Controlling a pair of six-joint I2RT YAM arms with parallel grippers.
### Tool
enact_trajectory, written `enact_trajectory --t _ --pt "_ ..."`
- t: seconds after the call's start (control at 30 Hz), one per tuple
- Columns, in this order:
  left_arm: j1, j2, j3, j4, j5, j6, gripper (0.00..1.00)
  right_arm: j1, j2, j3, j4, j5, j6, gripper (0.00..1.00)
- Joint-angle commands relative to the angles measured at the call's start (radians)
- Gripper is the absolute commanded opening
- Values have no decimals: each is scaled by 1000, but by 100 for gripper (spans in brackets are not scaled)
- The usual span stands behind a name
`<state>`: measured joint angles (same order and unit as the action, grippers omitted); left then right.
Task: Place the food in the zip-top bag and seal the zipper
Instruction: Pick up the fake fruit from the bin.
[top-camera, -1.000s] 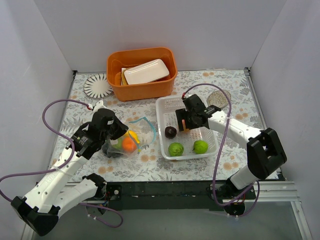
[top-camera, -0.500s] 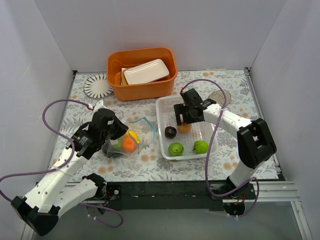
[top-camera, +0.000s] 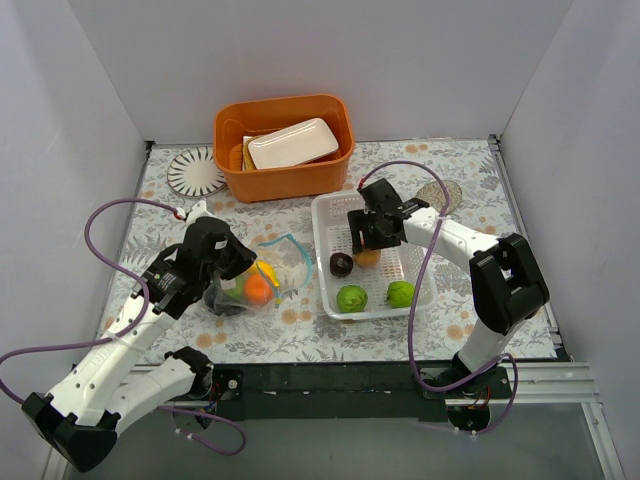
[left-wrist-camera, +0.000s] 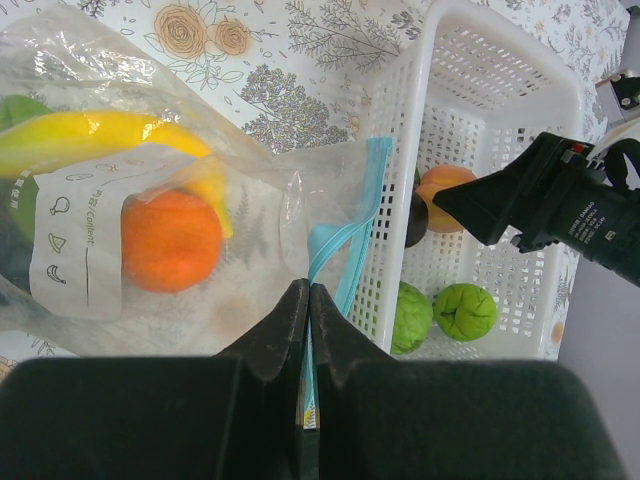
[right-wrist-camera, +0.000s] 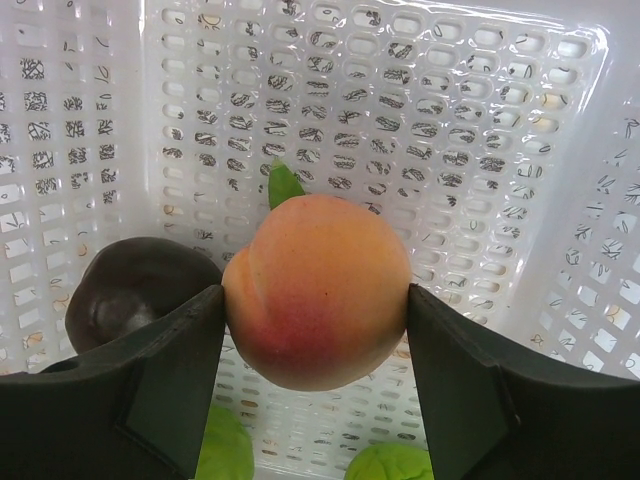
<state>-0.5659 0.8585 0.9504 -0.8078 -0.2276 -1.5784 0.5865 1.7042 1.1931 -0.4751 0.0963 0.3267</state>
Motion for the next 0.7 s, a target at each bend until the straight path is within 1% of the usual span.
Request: enact_trajectory --t 0.0,0.03,0.07,0.13,0.23,0.27,0.47,0.5,0.57,0.6,0.67 --pt "-3 -13 4 -4 -12 -2 0 -4 -41 -13 -2 -9 9 49" --pt "-3 -13 5 -5 -10 -2 0 -4 -46 -20 0 -9 8 48" --pt "-3 -15 2 -4 -10 -2 0 -4 -60 -21 -2 -6 5 42" --pt "-3 -16 2 -7 -10 -2 0 -4 -77 -12 -23 23 -1 38" --pt "-3 -16 -1 -2 -9 -2 0 -4 -130 -21 -23 37 -23 36" --pt "-3 -15 -4 -1 -7 -3 0 -4 -171 -44 10 25 -40 35" --pt "-3 -3 -2 10 7 -2 0 -4 -320 -138 112 -88 -143 34" --pt "-3 -3 -4 13 8 -3 0 -4 -337 -145 134 -143 -161 33" --pt "-3 -4 -5 12 8 -3 0 -4 -385 -162 157 -187 -169 33" --pt "-3 -4 -7 13 11 -3 0 -4 -402 -174 171 -245 -173 33" --pt "-3 -4 -9 15 16 -3 0 -4 -440 -185 210 -314 -175 31"
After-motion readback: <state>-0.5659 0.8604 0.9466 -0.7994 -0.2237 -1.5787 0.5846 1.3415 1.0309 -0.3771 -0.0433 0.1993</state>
